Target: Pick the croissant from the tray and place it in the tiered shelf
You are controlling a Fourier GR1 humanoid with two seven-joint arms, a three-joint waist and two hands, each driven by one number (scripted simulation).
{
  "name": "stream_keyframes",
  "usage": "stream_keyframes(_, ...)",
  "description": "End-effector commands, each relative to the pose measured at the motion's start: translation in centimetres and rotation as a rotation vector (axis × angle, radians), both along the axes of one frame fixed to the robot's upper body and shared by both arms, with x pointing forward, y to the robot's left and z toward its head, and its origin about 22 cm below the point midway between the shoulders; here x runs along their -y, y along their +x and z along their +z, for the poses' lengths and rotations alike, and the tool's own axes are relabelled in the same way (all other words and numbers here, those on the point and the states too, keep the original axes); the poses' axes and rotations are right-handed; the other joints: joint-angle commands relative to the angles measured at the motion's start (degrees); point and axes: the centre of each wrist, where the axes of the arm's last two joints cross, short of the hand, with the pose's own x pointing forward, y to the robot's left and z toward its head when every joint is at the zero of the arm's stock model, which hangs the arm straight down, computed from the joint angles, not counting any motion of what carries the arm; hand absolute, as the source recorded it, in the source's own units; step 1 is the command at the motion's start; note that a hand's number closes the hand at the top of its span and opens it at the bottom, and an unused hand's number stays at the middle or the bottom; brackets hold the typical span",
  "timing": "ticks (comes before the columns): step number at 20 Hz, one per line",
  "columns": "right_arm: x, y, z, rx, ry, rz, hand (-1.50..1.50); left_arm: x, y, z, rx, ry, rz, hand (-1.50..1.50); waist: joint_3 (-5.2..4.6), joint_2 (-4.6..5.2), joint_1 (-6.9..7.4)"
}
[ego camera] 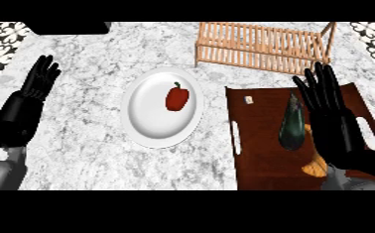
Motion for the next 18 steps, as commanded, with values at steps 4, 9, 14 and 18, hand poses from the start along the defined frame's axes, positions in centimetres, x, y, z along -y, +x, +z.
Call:
stream_keyframes(4, 11.1, -4.1, 1.4, -0.051, -0.326, -0.403, 1.5, -1.1, -2.8, -5.2, -0.328, -0.13, 0.152, 0.0, -0.28, 0.31, -3.45)
stream_keyframes(9, 20.9, -10.4, -1.8, -0.516, -0.546, -0.812, 1.5, 0.9, -4.8, -9.0, -0.538, -0.271, 0.183, 0.0, -0.28, 1.64, -4.33)
stream_keyframes(14, 23.3, -16.3, -0.5, -0.454, -0.516, -0.731, -1.5, 4.1, -4.6, -8.8, -0.595, -0.277, 0.145, 0.0, -0.13, 0.24, -1.34)
stream_keyframes(18, 23.3, -17.2, 0.9, -0.453, -0.558, -0.546, -1.5, 2.5, -3.7, -6.8, -0.596, -0.261, 0.15, 0.0, -0.18, 0.35, -0.21)
